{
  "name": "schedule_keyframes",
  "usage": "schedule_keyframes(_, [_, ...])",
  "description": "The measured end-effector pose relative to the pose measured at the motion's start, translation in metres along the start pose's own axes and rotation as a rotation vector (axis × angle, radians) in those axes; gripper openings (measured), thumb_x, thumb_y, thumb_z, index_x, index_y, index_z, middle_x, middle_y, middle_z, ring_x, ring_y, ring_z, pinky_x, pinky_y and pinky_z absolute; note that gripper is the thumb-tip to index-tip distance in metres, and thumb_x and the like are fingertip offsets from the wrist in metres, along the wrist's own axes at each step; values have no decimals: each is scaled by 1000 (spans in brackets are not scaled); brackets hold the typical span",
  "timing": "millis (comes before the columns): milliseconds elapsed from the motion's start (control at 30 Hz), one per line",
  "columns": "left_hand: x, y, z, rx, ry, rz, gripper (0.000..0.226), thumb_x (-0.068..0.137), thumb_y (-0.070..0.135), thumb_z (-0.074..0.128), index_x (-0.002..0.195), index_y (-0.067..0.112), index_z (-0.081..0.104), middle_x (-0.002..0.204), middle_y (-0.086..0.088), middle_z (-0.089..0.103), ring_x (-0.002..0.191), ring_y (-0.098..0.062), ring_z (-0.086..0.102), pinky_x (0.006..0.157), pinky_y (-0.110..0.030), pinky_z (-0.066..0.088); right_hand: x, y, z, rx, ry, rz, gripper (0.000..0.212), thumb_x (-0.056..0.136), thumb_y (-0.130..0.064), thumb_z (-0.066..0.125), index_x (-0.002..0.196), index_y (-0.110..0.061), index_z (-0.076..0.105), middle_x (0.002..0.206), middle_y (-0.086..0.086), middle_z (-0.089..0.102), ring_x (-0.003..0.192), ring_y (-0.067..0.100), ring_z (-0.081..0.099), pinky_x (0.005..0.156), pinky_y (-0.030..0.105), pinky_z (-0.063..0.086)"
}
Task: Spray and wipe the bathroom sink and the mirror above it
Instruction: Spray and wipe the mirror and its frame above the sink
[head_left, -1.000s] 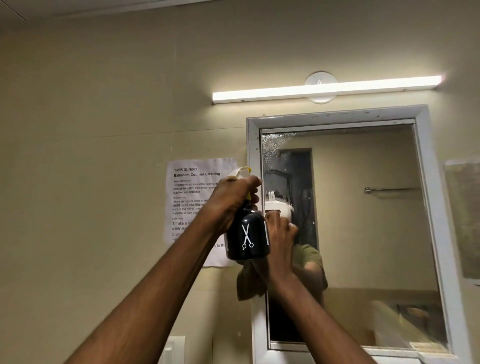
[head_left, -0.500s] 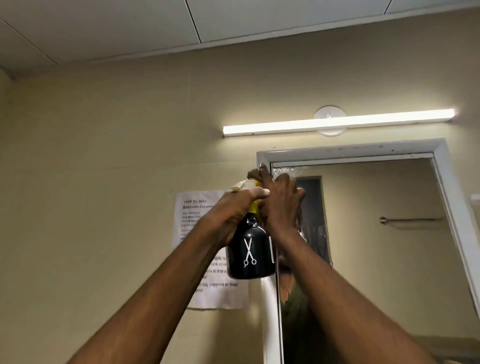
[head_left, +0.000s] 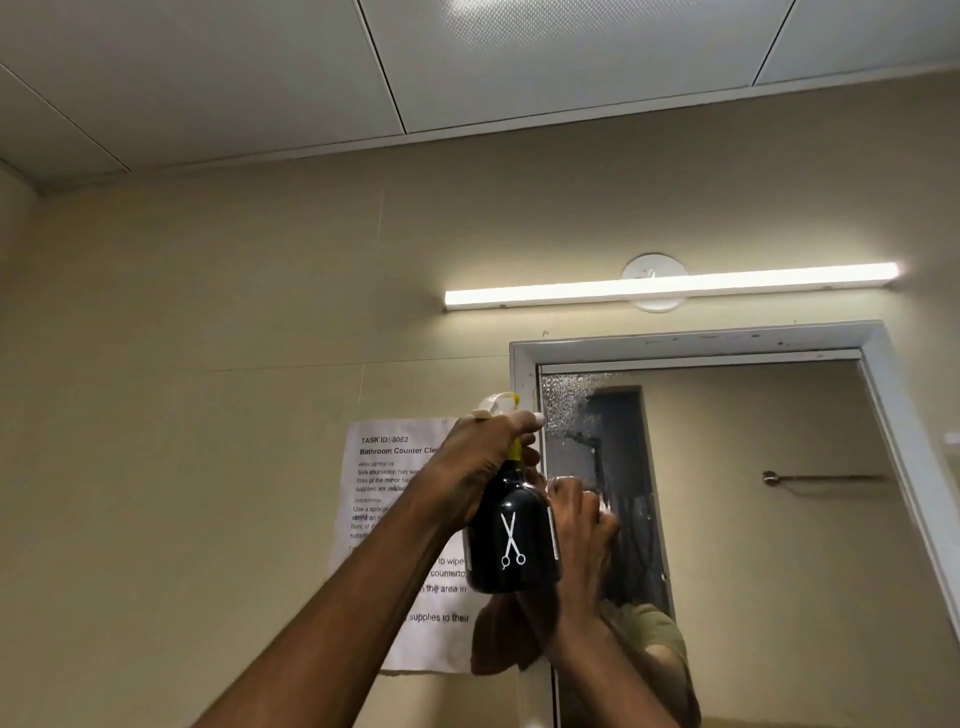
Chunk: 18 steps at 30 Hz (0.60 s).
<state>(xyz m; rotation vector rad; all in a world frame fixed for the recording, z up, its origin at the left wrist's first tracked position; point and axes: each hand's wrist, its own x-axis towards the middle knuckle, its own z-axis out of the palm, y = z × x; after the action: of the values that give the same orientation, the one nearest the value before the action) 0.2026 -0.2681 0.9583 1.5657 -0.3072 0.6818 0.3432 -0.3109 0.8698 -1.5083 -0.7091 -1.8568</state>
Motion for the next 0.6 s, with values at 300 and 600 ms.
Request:
schedule_keyframes(300, [9, 25, -9, -97, -2, -1, 14, 85, 13, 64, 91, 5, 54, 72, -8, 57, 61, -19, 56, 60, -32, 49, 44, -13, -11, -288, -159, 49, 80, 57, -41, 87, 126, -25, 51, 82, 9, 58, 72, 24, 55, 63, 37, 45])
schedule_keyframes(600, [24, 56, -21, -40, -21, 9, 7, 81, 11, 62, 83, 6, 57, 59, -6, 60, 56, -19, 57, 63, -33, 47, 138, -31, 3, -216, -269, 218, 66, 87, -46, 61, 142, -28, 30, 125, 16, 45, 110, 32, 44, 81, 38, 34])
